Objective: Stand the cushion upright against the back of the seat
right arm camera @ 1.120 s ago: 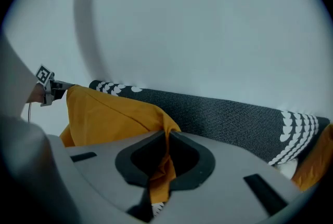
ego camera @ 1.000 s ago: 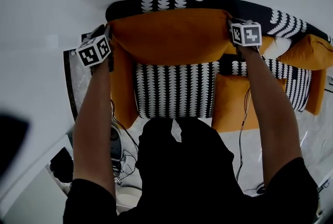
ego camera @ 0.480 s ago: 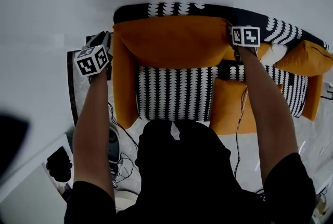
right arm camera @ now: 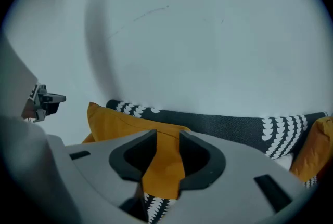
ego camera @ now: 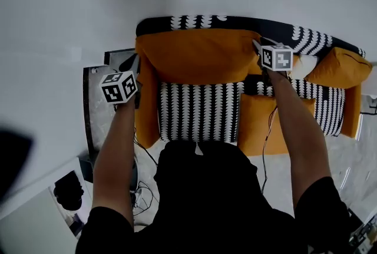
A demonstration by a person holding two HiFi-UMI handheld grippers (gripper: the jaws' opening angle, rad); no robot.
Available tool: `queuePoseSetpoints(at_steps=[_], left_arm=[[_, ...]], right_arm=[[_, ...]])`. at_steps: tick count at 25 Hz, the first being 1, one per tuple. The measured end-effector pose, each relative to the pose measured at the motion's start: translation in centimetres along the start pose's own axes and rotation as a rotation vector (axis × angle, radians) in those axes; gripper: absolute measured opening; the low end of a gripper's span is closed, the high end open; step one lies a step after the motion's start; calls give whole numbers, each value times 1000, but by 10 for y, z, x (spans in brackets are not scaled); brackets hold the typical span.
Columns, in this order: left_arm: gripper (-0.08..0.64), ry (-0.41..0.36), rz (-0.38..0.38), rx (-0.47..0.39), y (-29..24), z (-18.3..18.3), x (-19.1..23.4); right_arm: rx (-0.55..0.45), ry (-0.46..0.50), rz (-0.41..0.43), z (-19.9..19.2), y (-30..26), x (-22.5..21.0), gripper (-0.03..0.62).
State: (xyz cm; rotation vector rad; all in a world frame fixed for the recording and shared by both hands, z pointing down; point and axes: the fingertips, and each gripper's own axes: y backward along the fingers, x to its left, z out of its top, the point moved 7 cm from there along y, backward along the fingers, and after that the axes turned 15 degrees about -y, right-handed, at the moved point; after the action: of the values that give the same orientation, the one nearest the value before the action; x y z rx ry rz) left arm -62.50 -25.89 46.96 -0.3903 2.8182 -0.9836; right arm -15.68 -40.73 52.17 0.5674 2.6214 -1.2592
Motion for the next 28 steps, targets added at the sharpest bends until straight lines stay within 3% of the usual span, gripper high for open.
queuePoseSetpoints(at_steps=[6, 9, 14, 17, 23, 28], left_arm=[[17, -68, -100, -35, 43, 8, -45], [17, -92, -140, -68, 61, 18, -68], [17, -29, -154, -140, 95, 34, -90], [17, -3, -170, -175, 114, 43, -102], [17, -87, -237, -201, 147, 48, -143], [17, -85, -258, -229, 171, 43, -169]], right_arm=[[-101, -34, 138, -6, 56, 41, 133], [-154, -40, 219, -6, 91, 61, 68], [-224, -114, 342, -16, 151, 94, 43], [-258, -131, 368, -23, 184, 107, 39], [-276, -50, 394, -46, 232, 129, 37], [-262, -36, 393, -72, 253, 138, 37]])
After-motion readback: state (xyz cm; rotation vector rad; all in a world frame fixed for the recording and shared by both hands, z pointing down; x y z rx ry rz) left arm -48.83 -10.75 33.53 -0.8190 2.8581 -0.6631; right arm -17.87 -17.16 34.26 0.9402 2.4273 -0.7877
